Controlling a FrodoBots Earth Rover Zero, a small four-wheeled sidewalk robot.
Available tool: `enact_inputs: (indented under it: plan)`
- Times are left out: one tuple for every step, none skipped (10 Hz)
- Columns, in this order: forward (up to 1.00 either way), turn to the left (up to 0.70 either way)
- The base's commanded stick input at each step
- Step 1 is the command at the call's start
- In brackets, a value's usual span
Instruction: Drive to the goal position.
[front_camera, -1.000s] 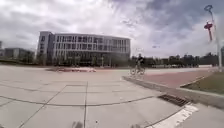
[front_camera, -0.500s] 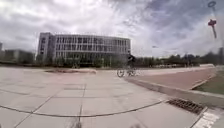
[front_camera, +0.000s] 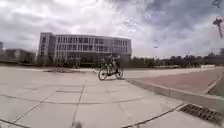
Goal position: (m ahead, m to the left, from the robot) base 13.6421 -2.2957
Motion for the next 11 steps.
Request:
enact_inputs:
  plan:
    - [0.7,0.0]
    - [0.7,0.0]
    - [0.7,0.0]
    - [0.7,0.0]
    - [0.7,0.0]
    - [0.7,0.0]
    - [0.7,0.0]
    - [0.7,0.02]
    - [0.7,0.03]
    - [0.7,0.03]
    - [0.7,0.03]
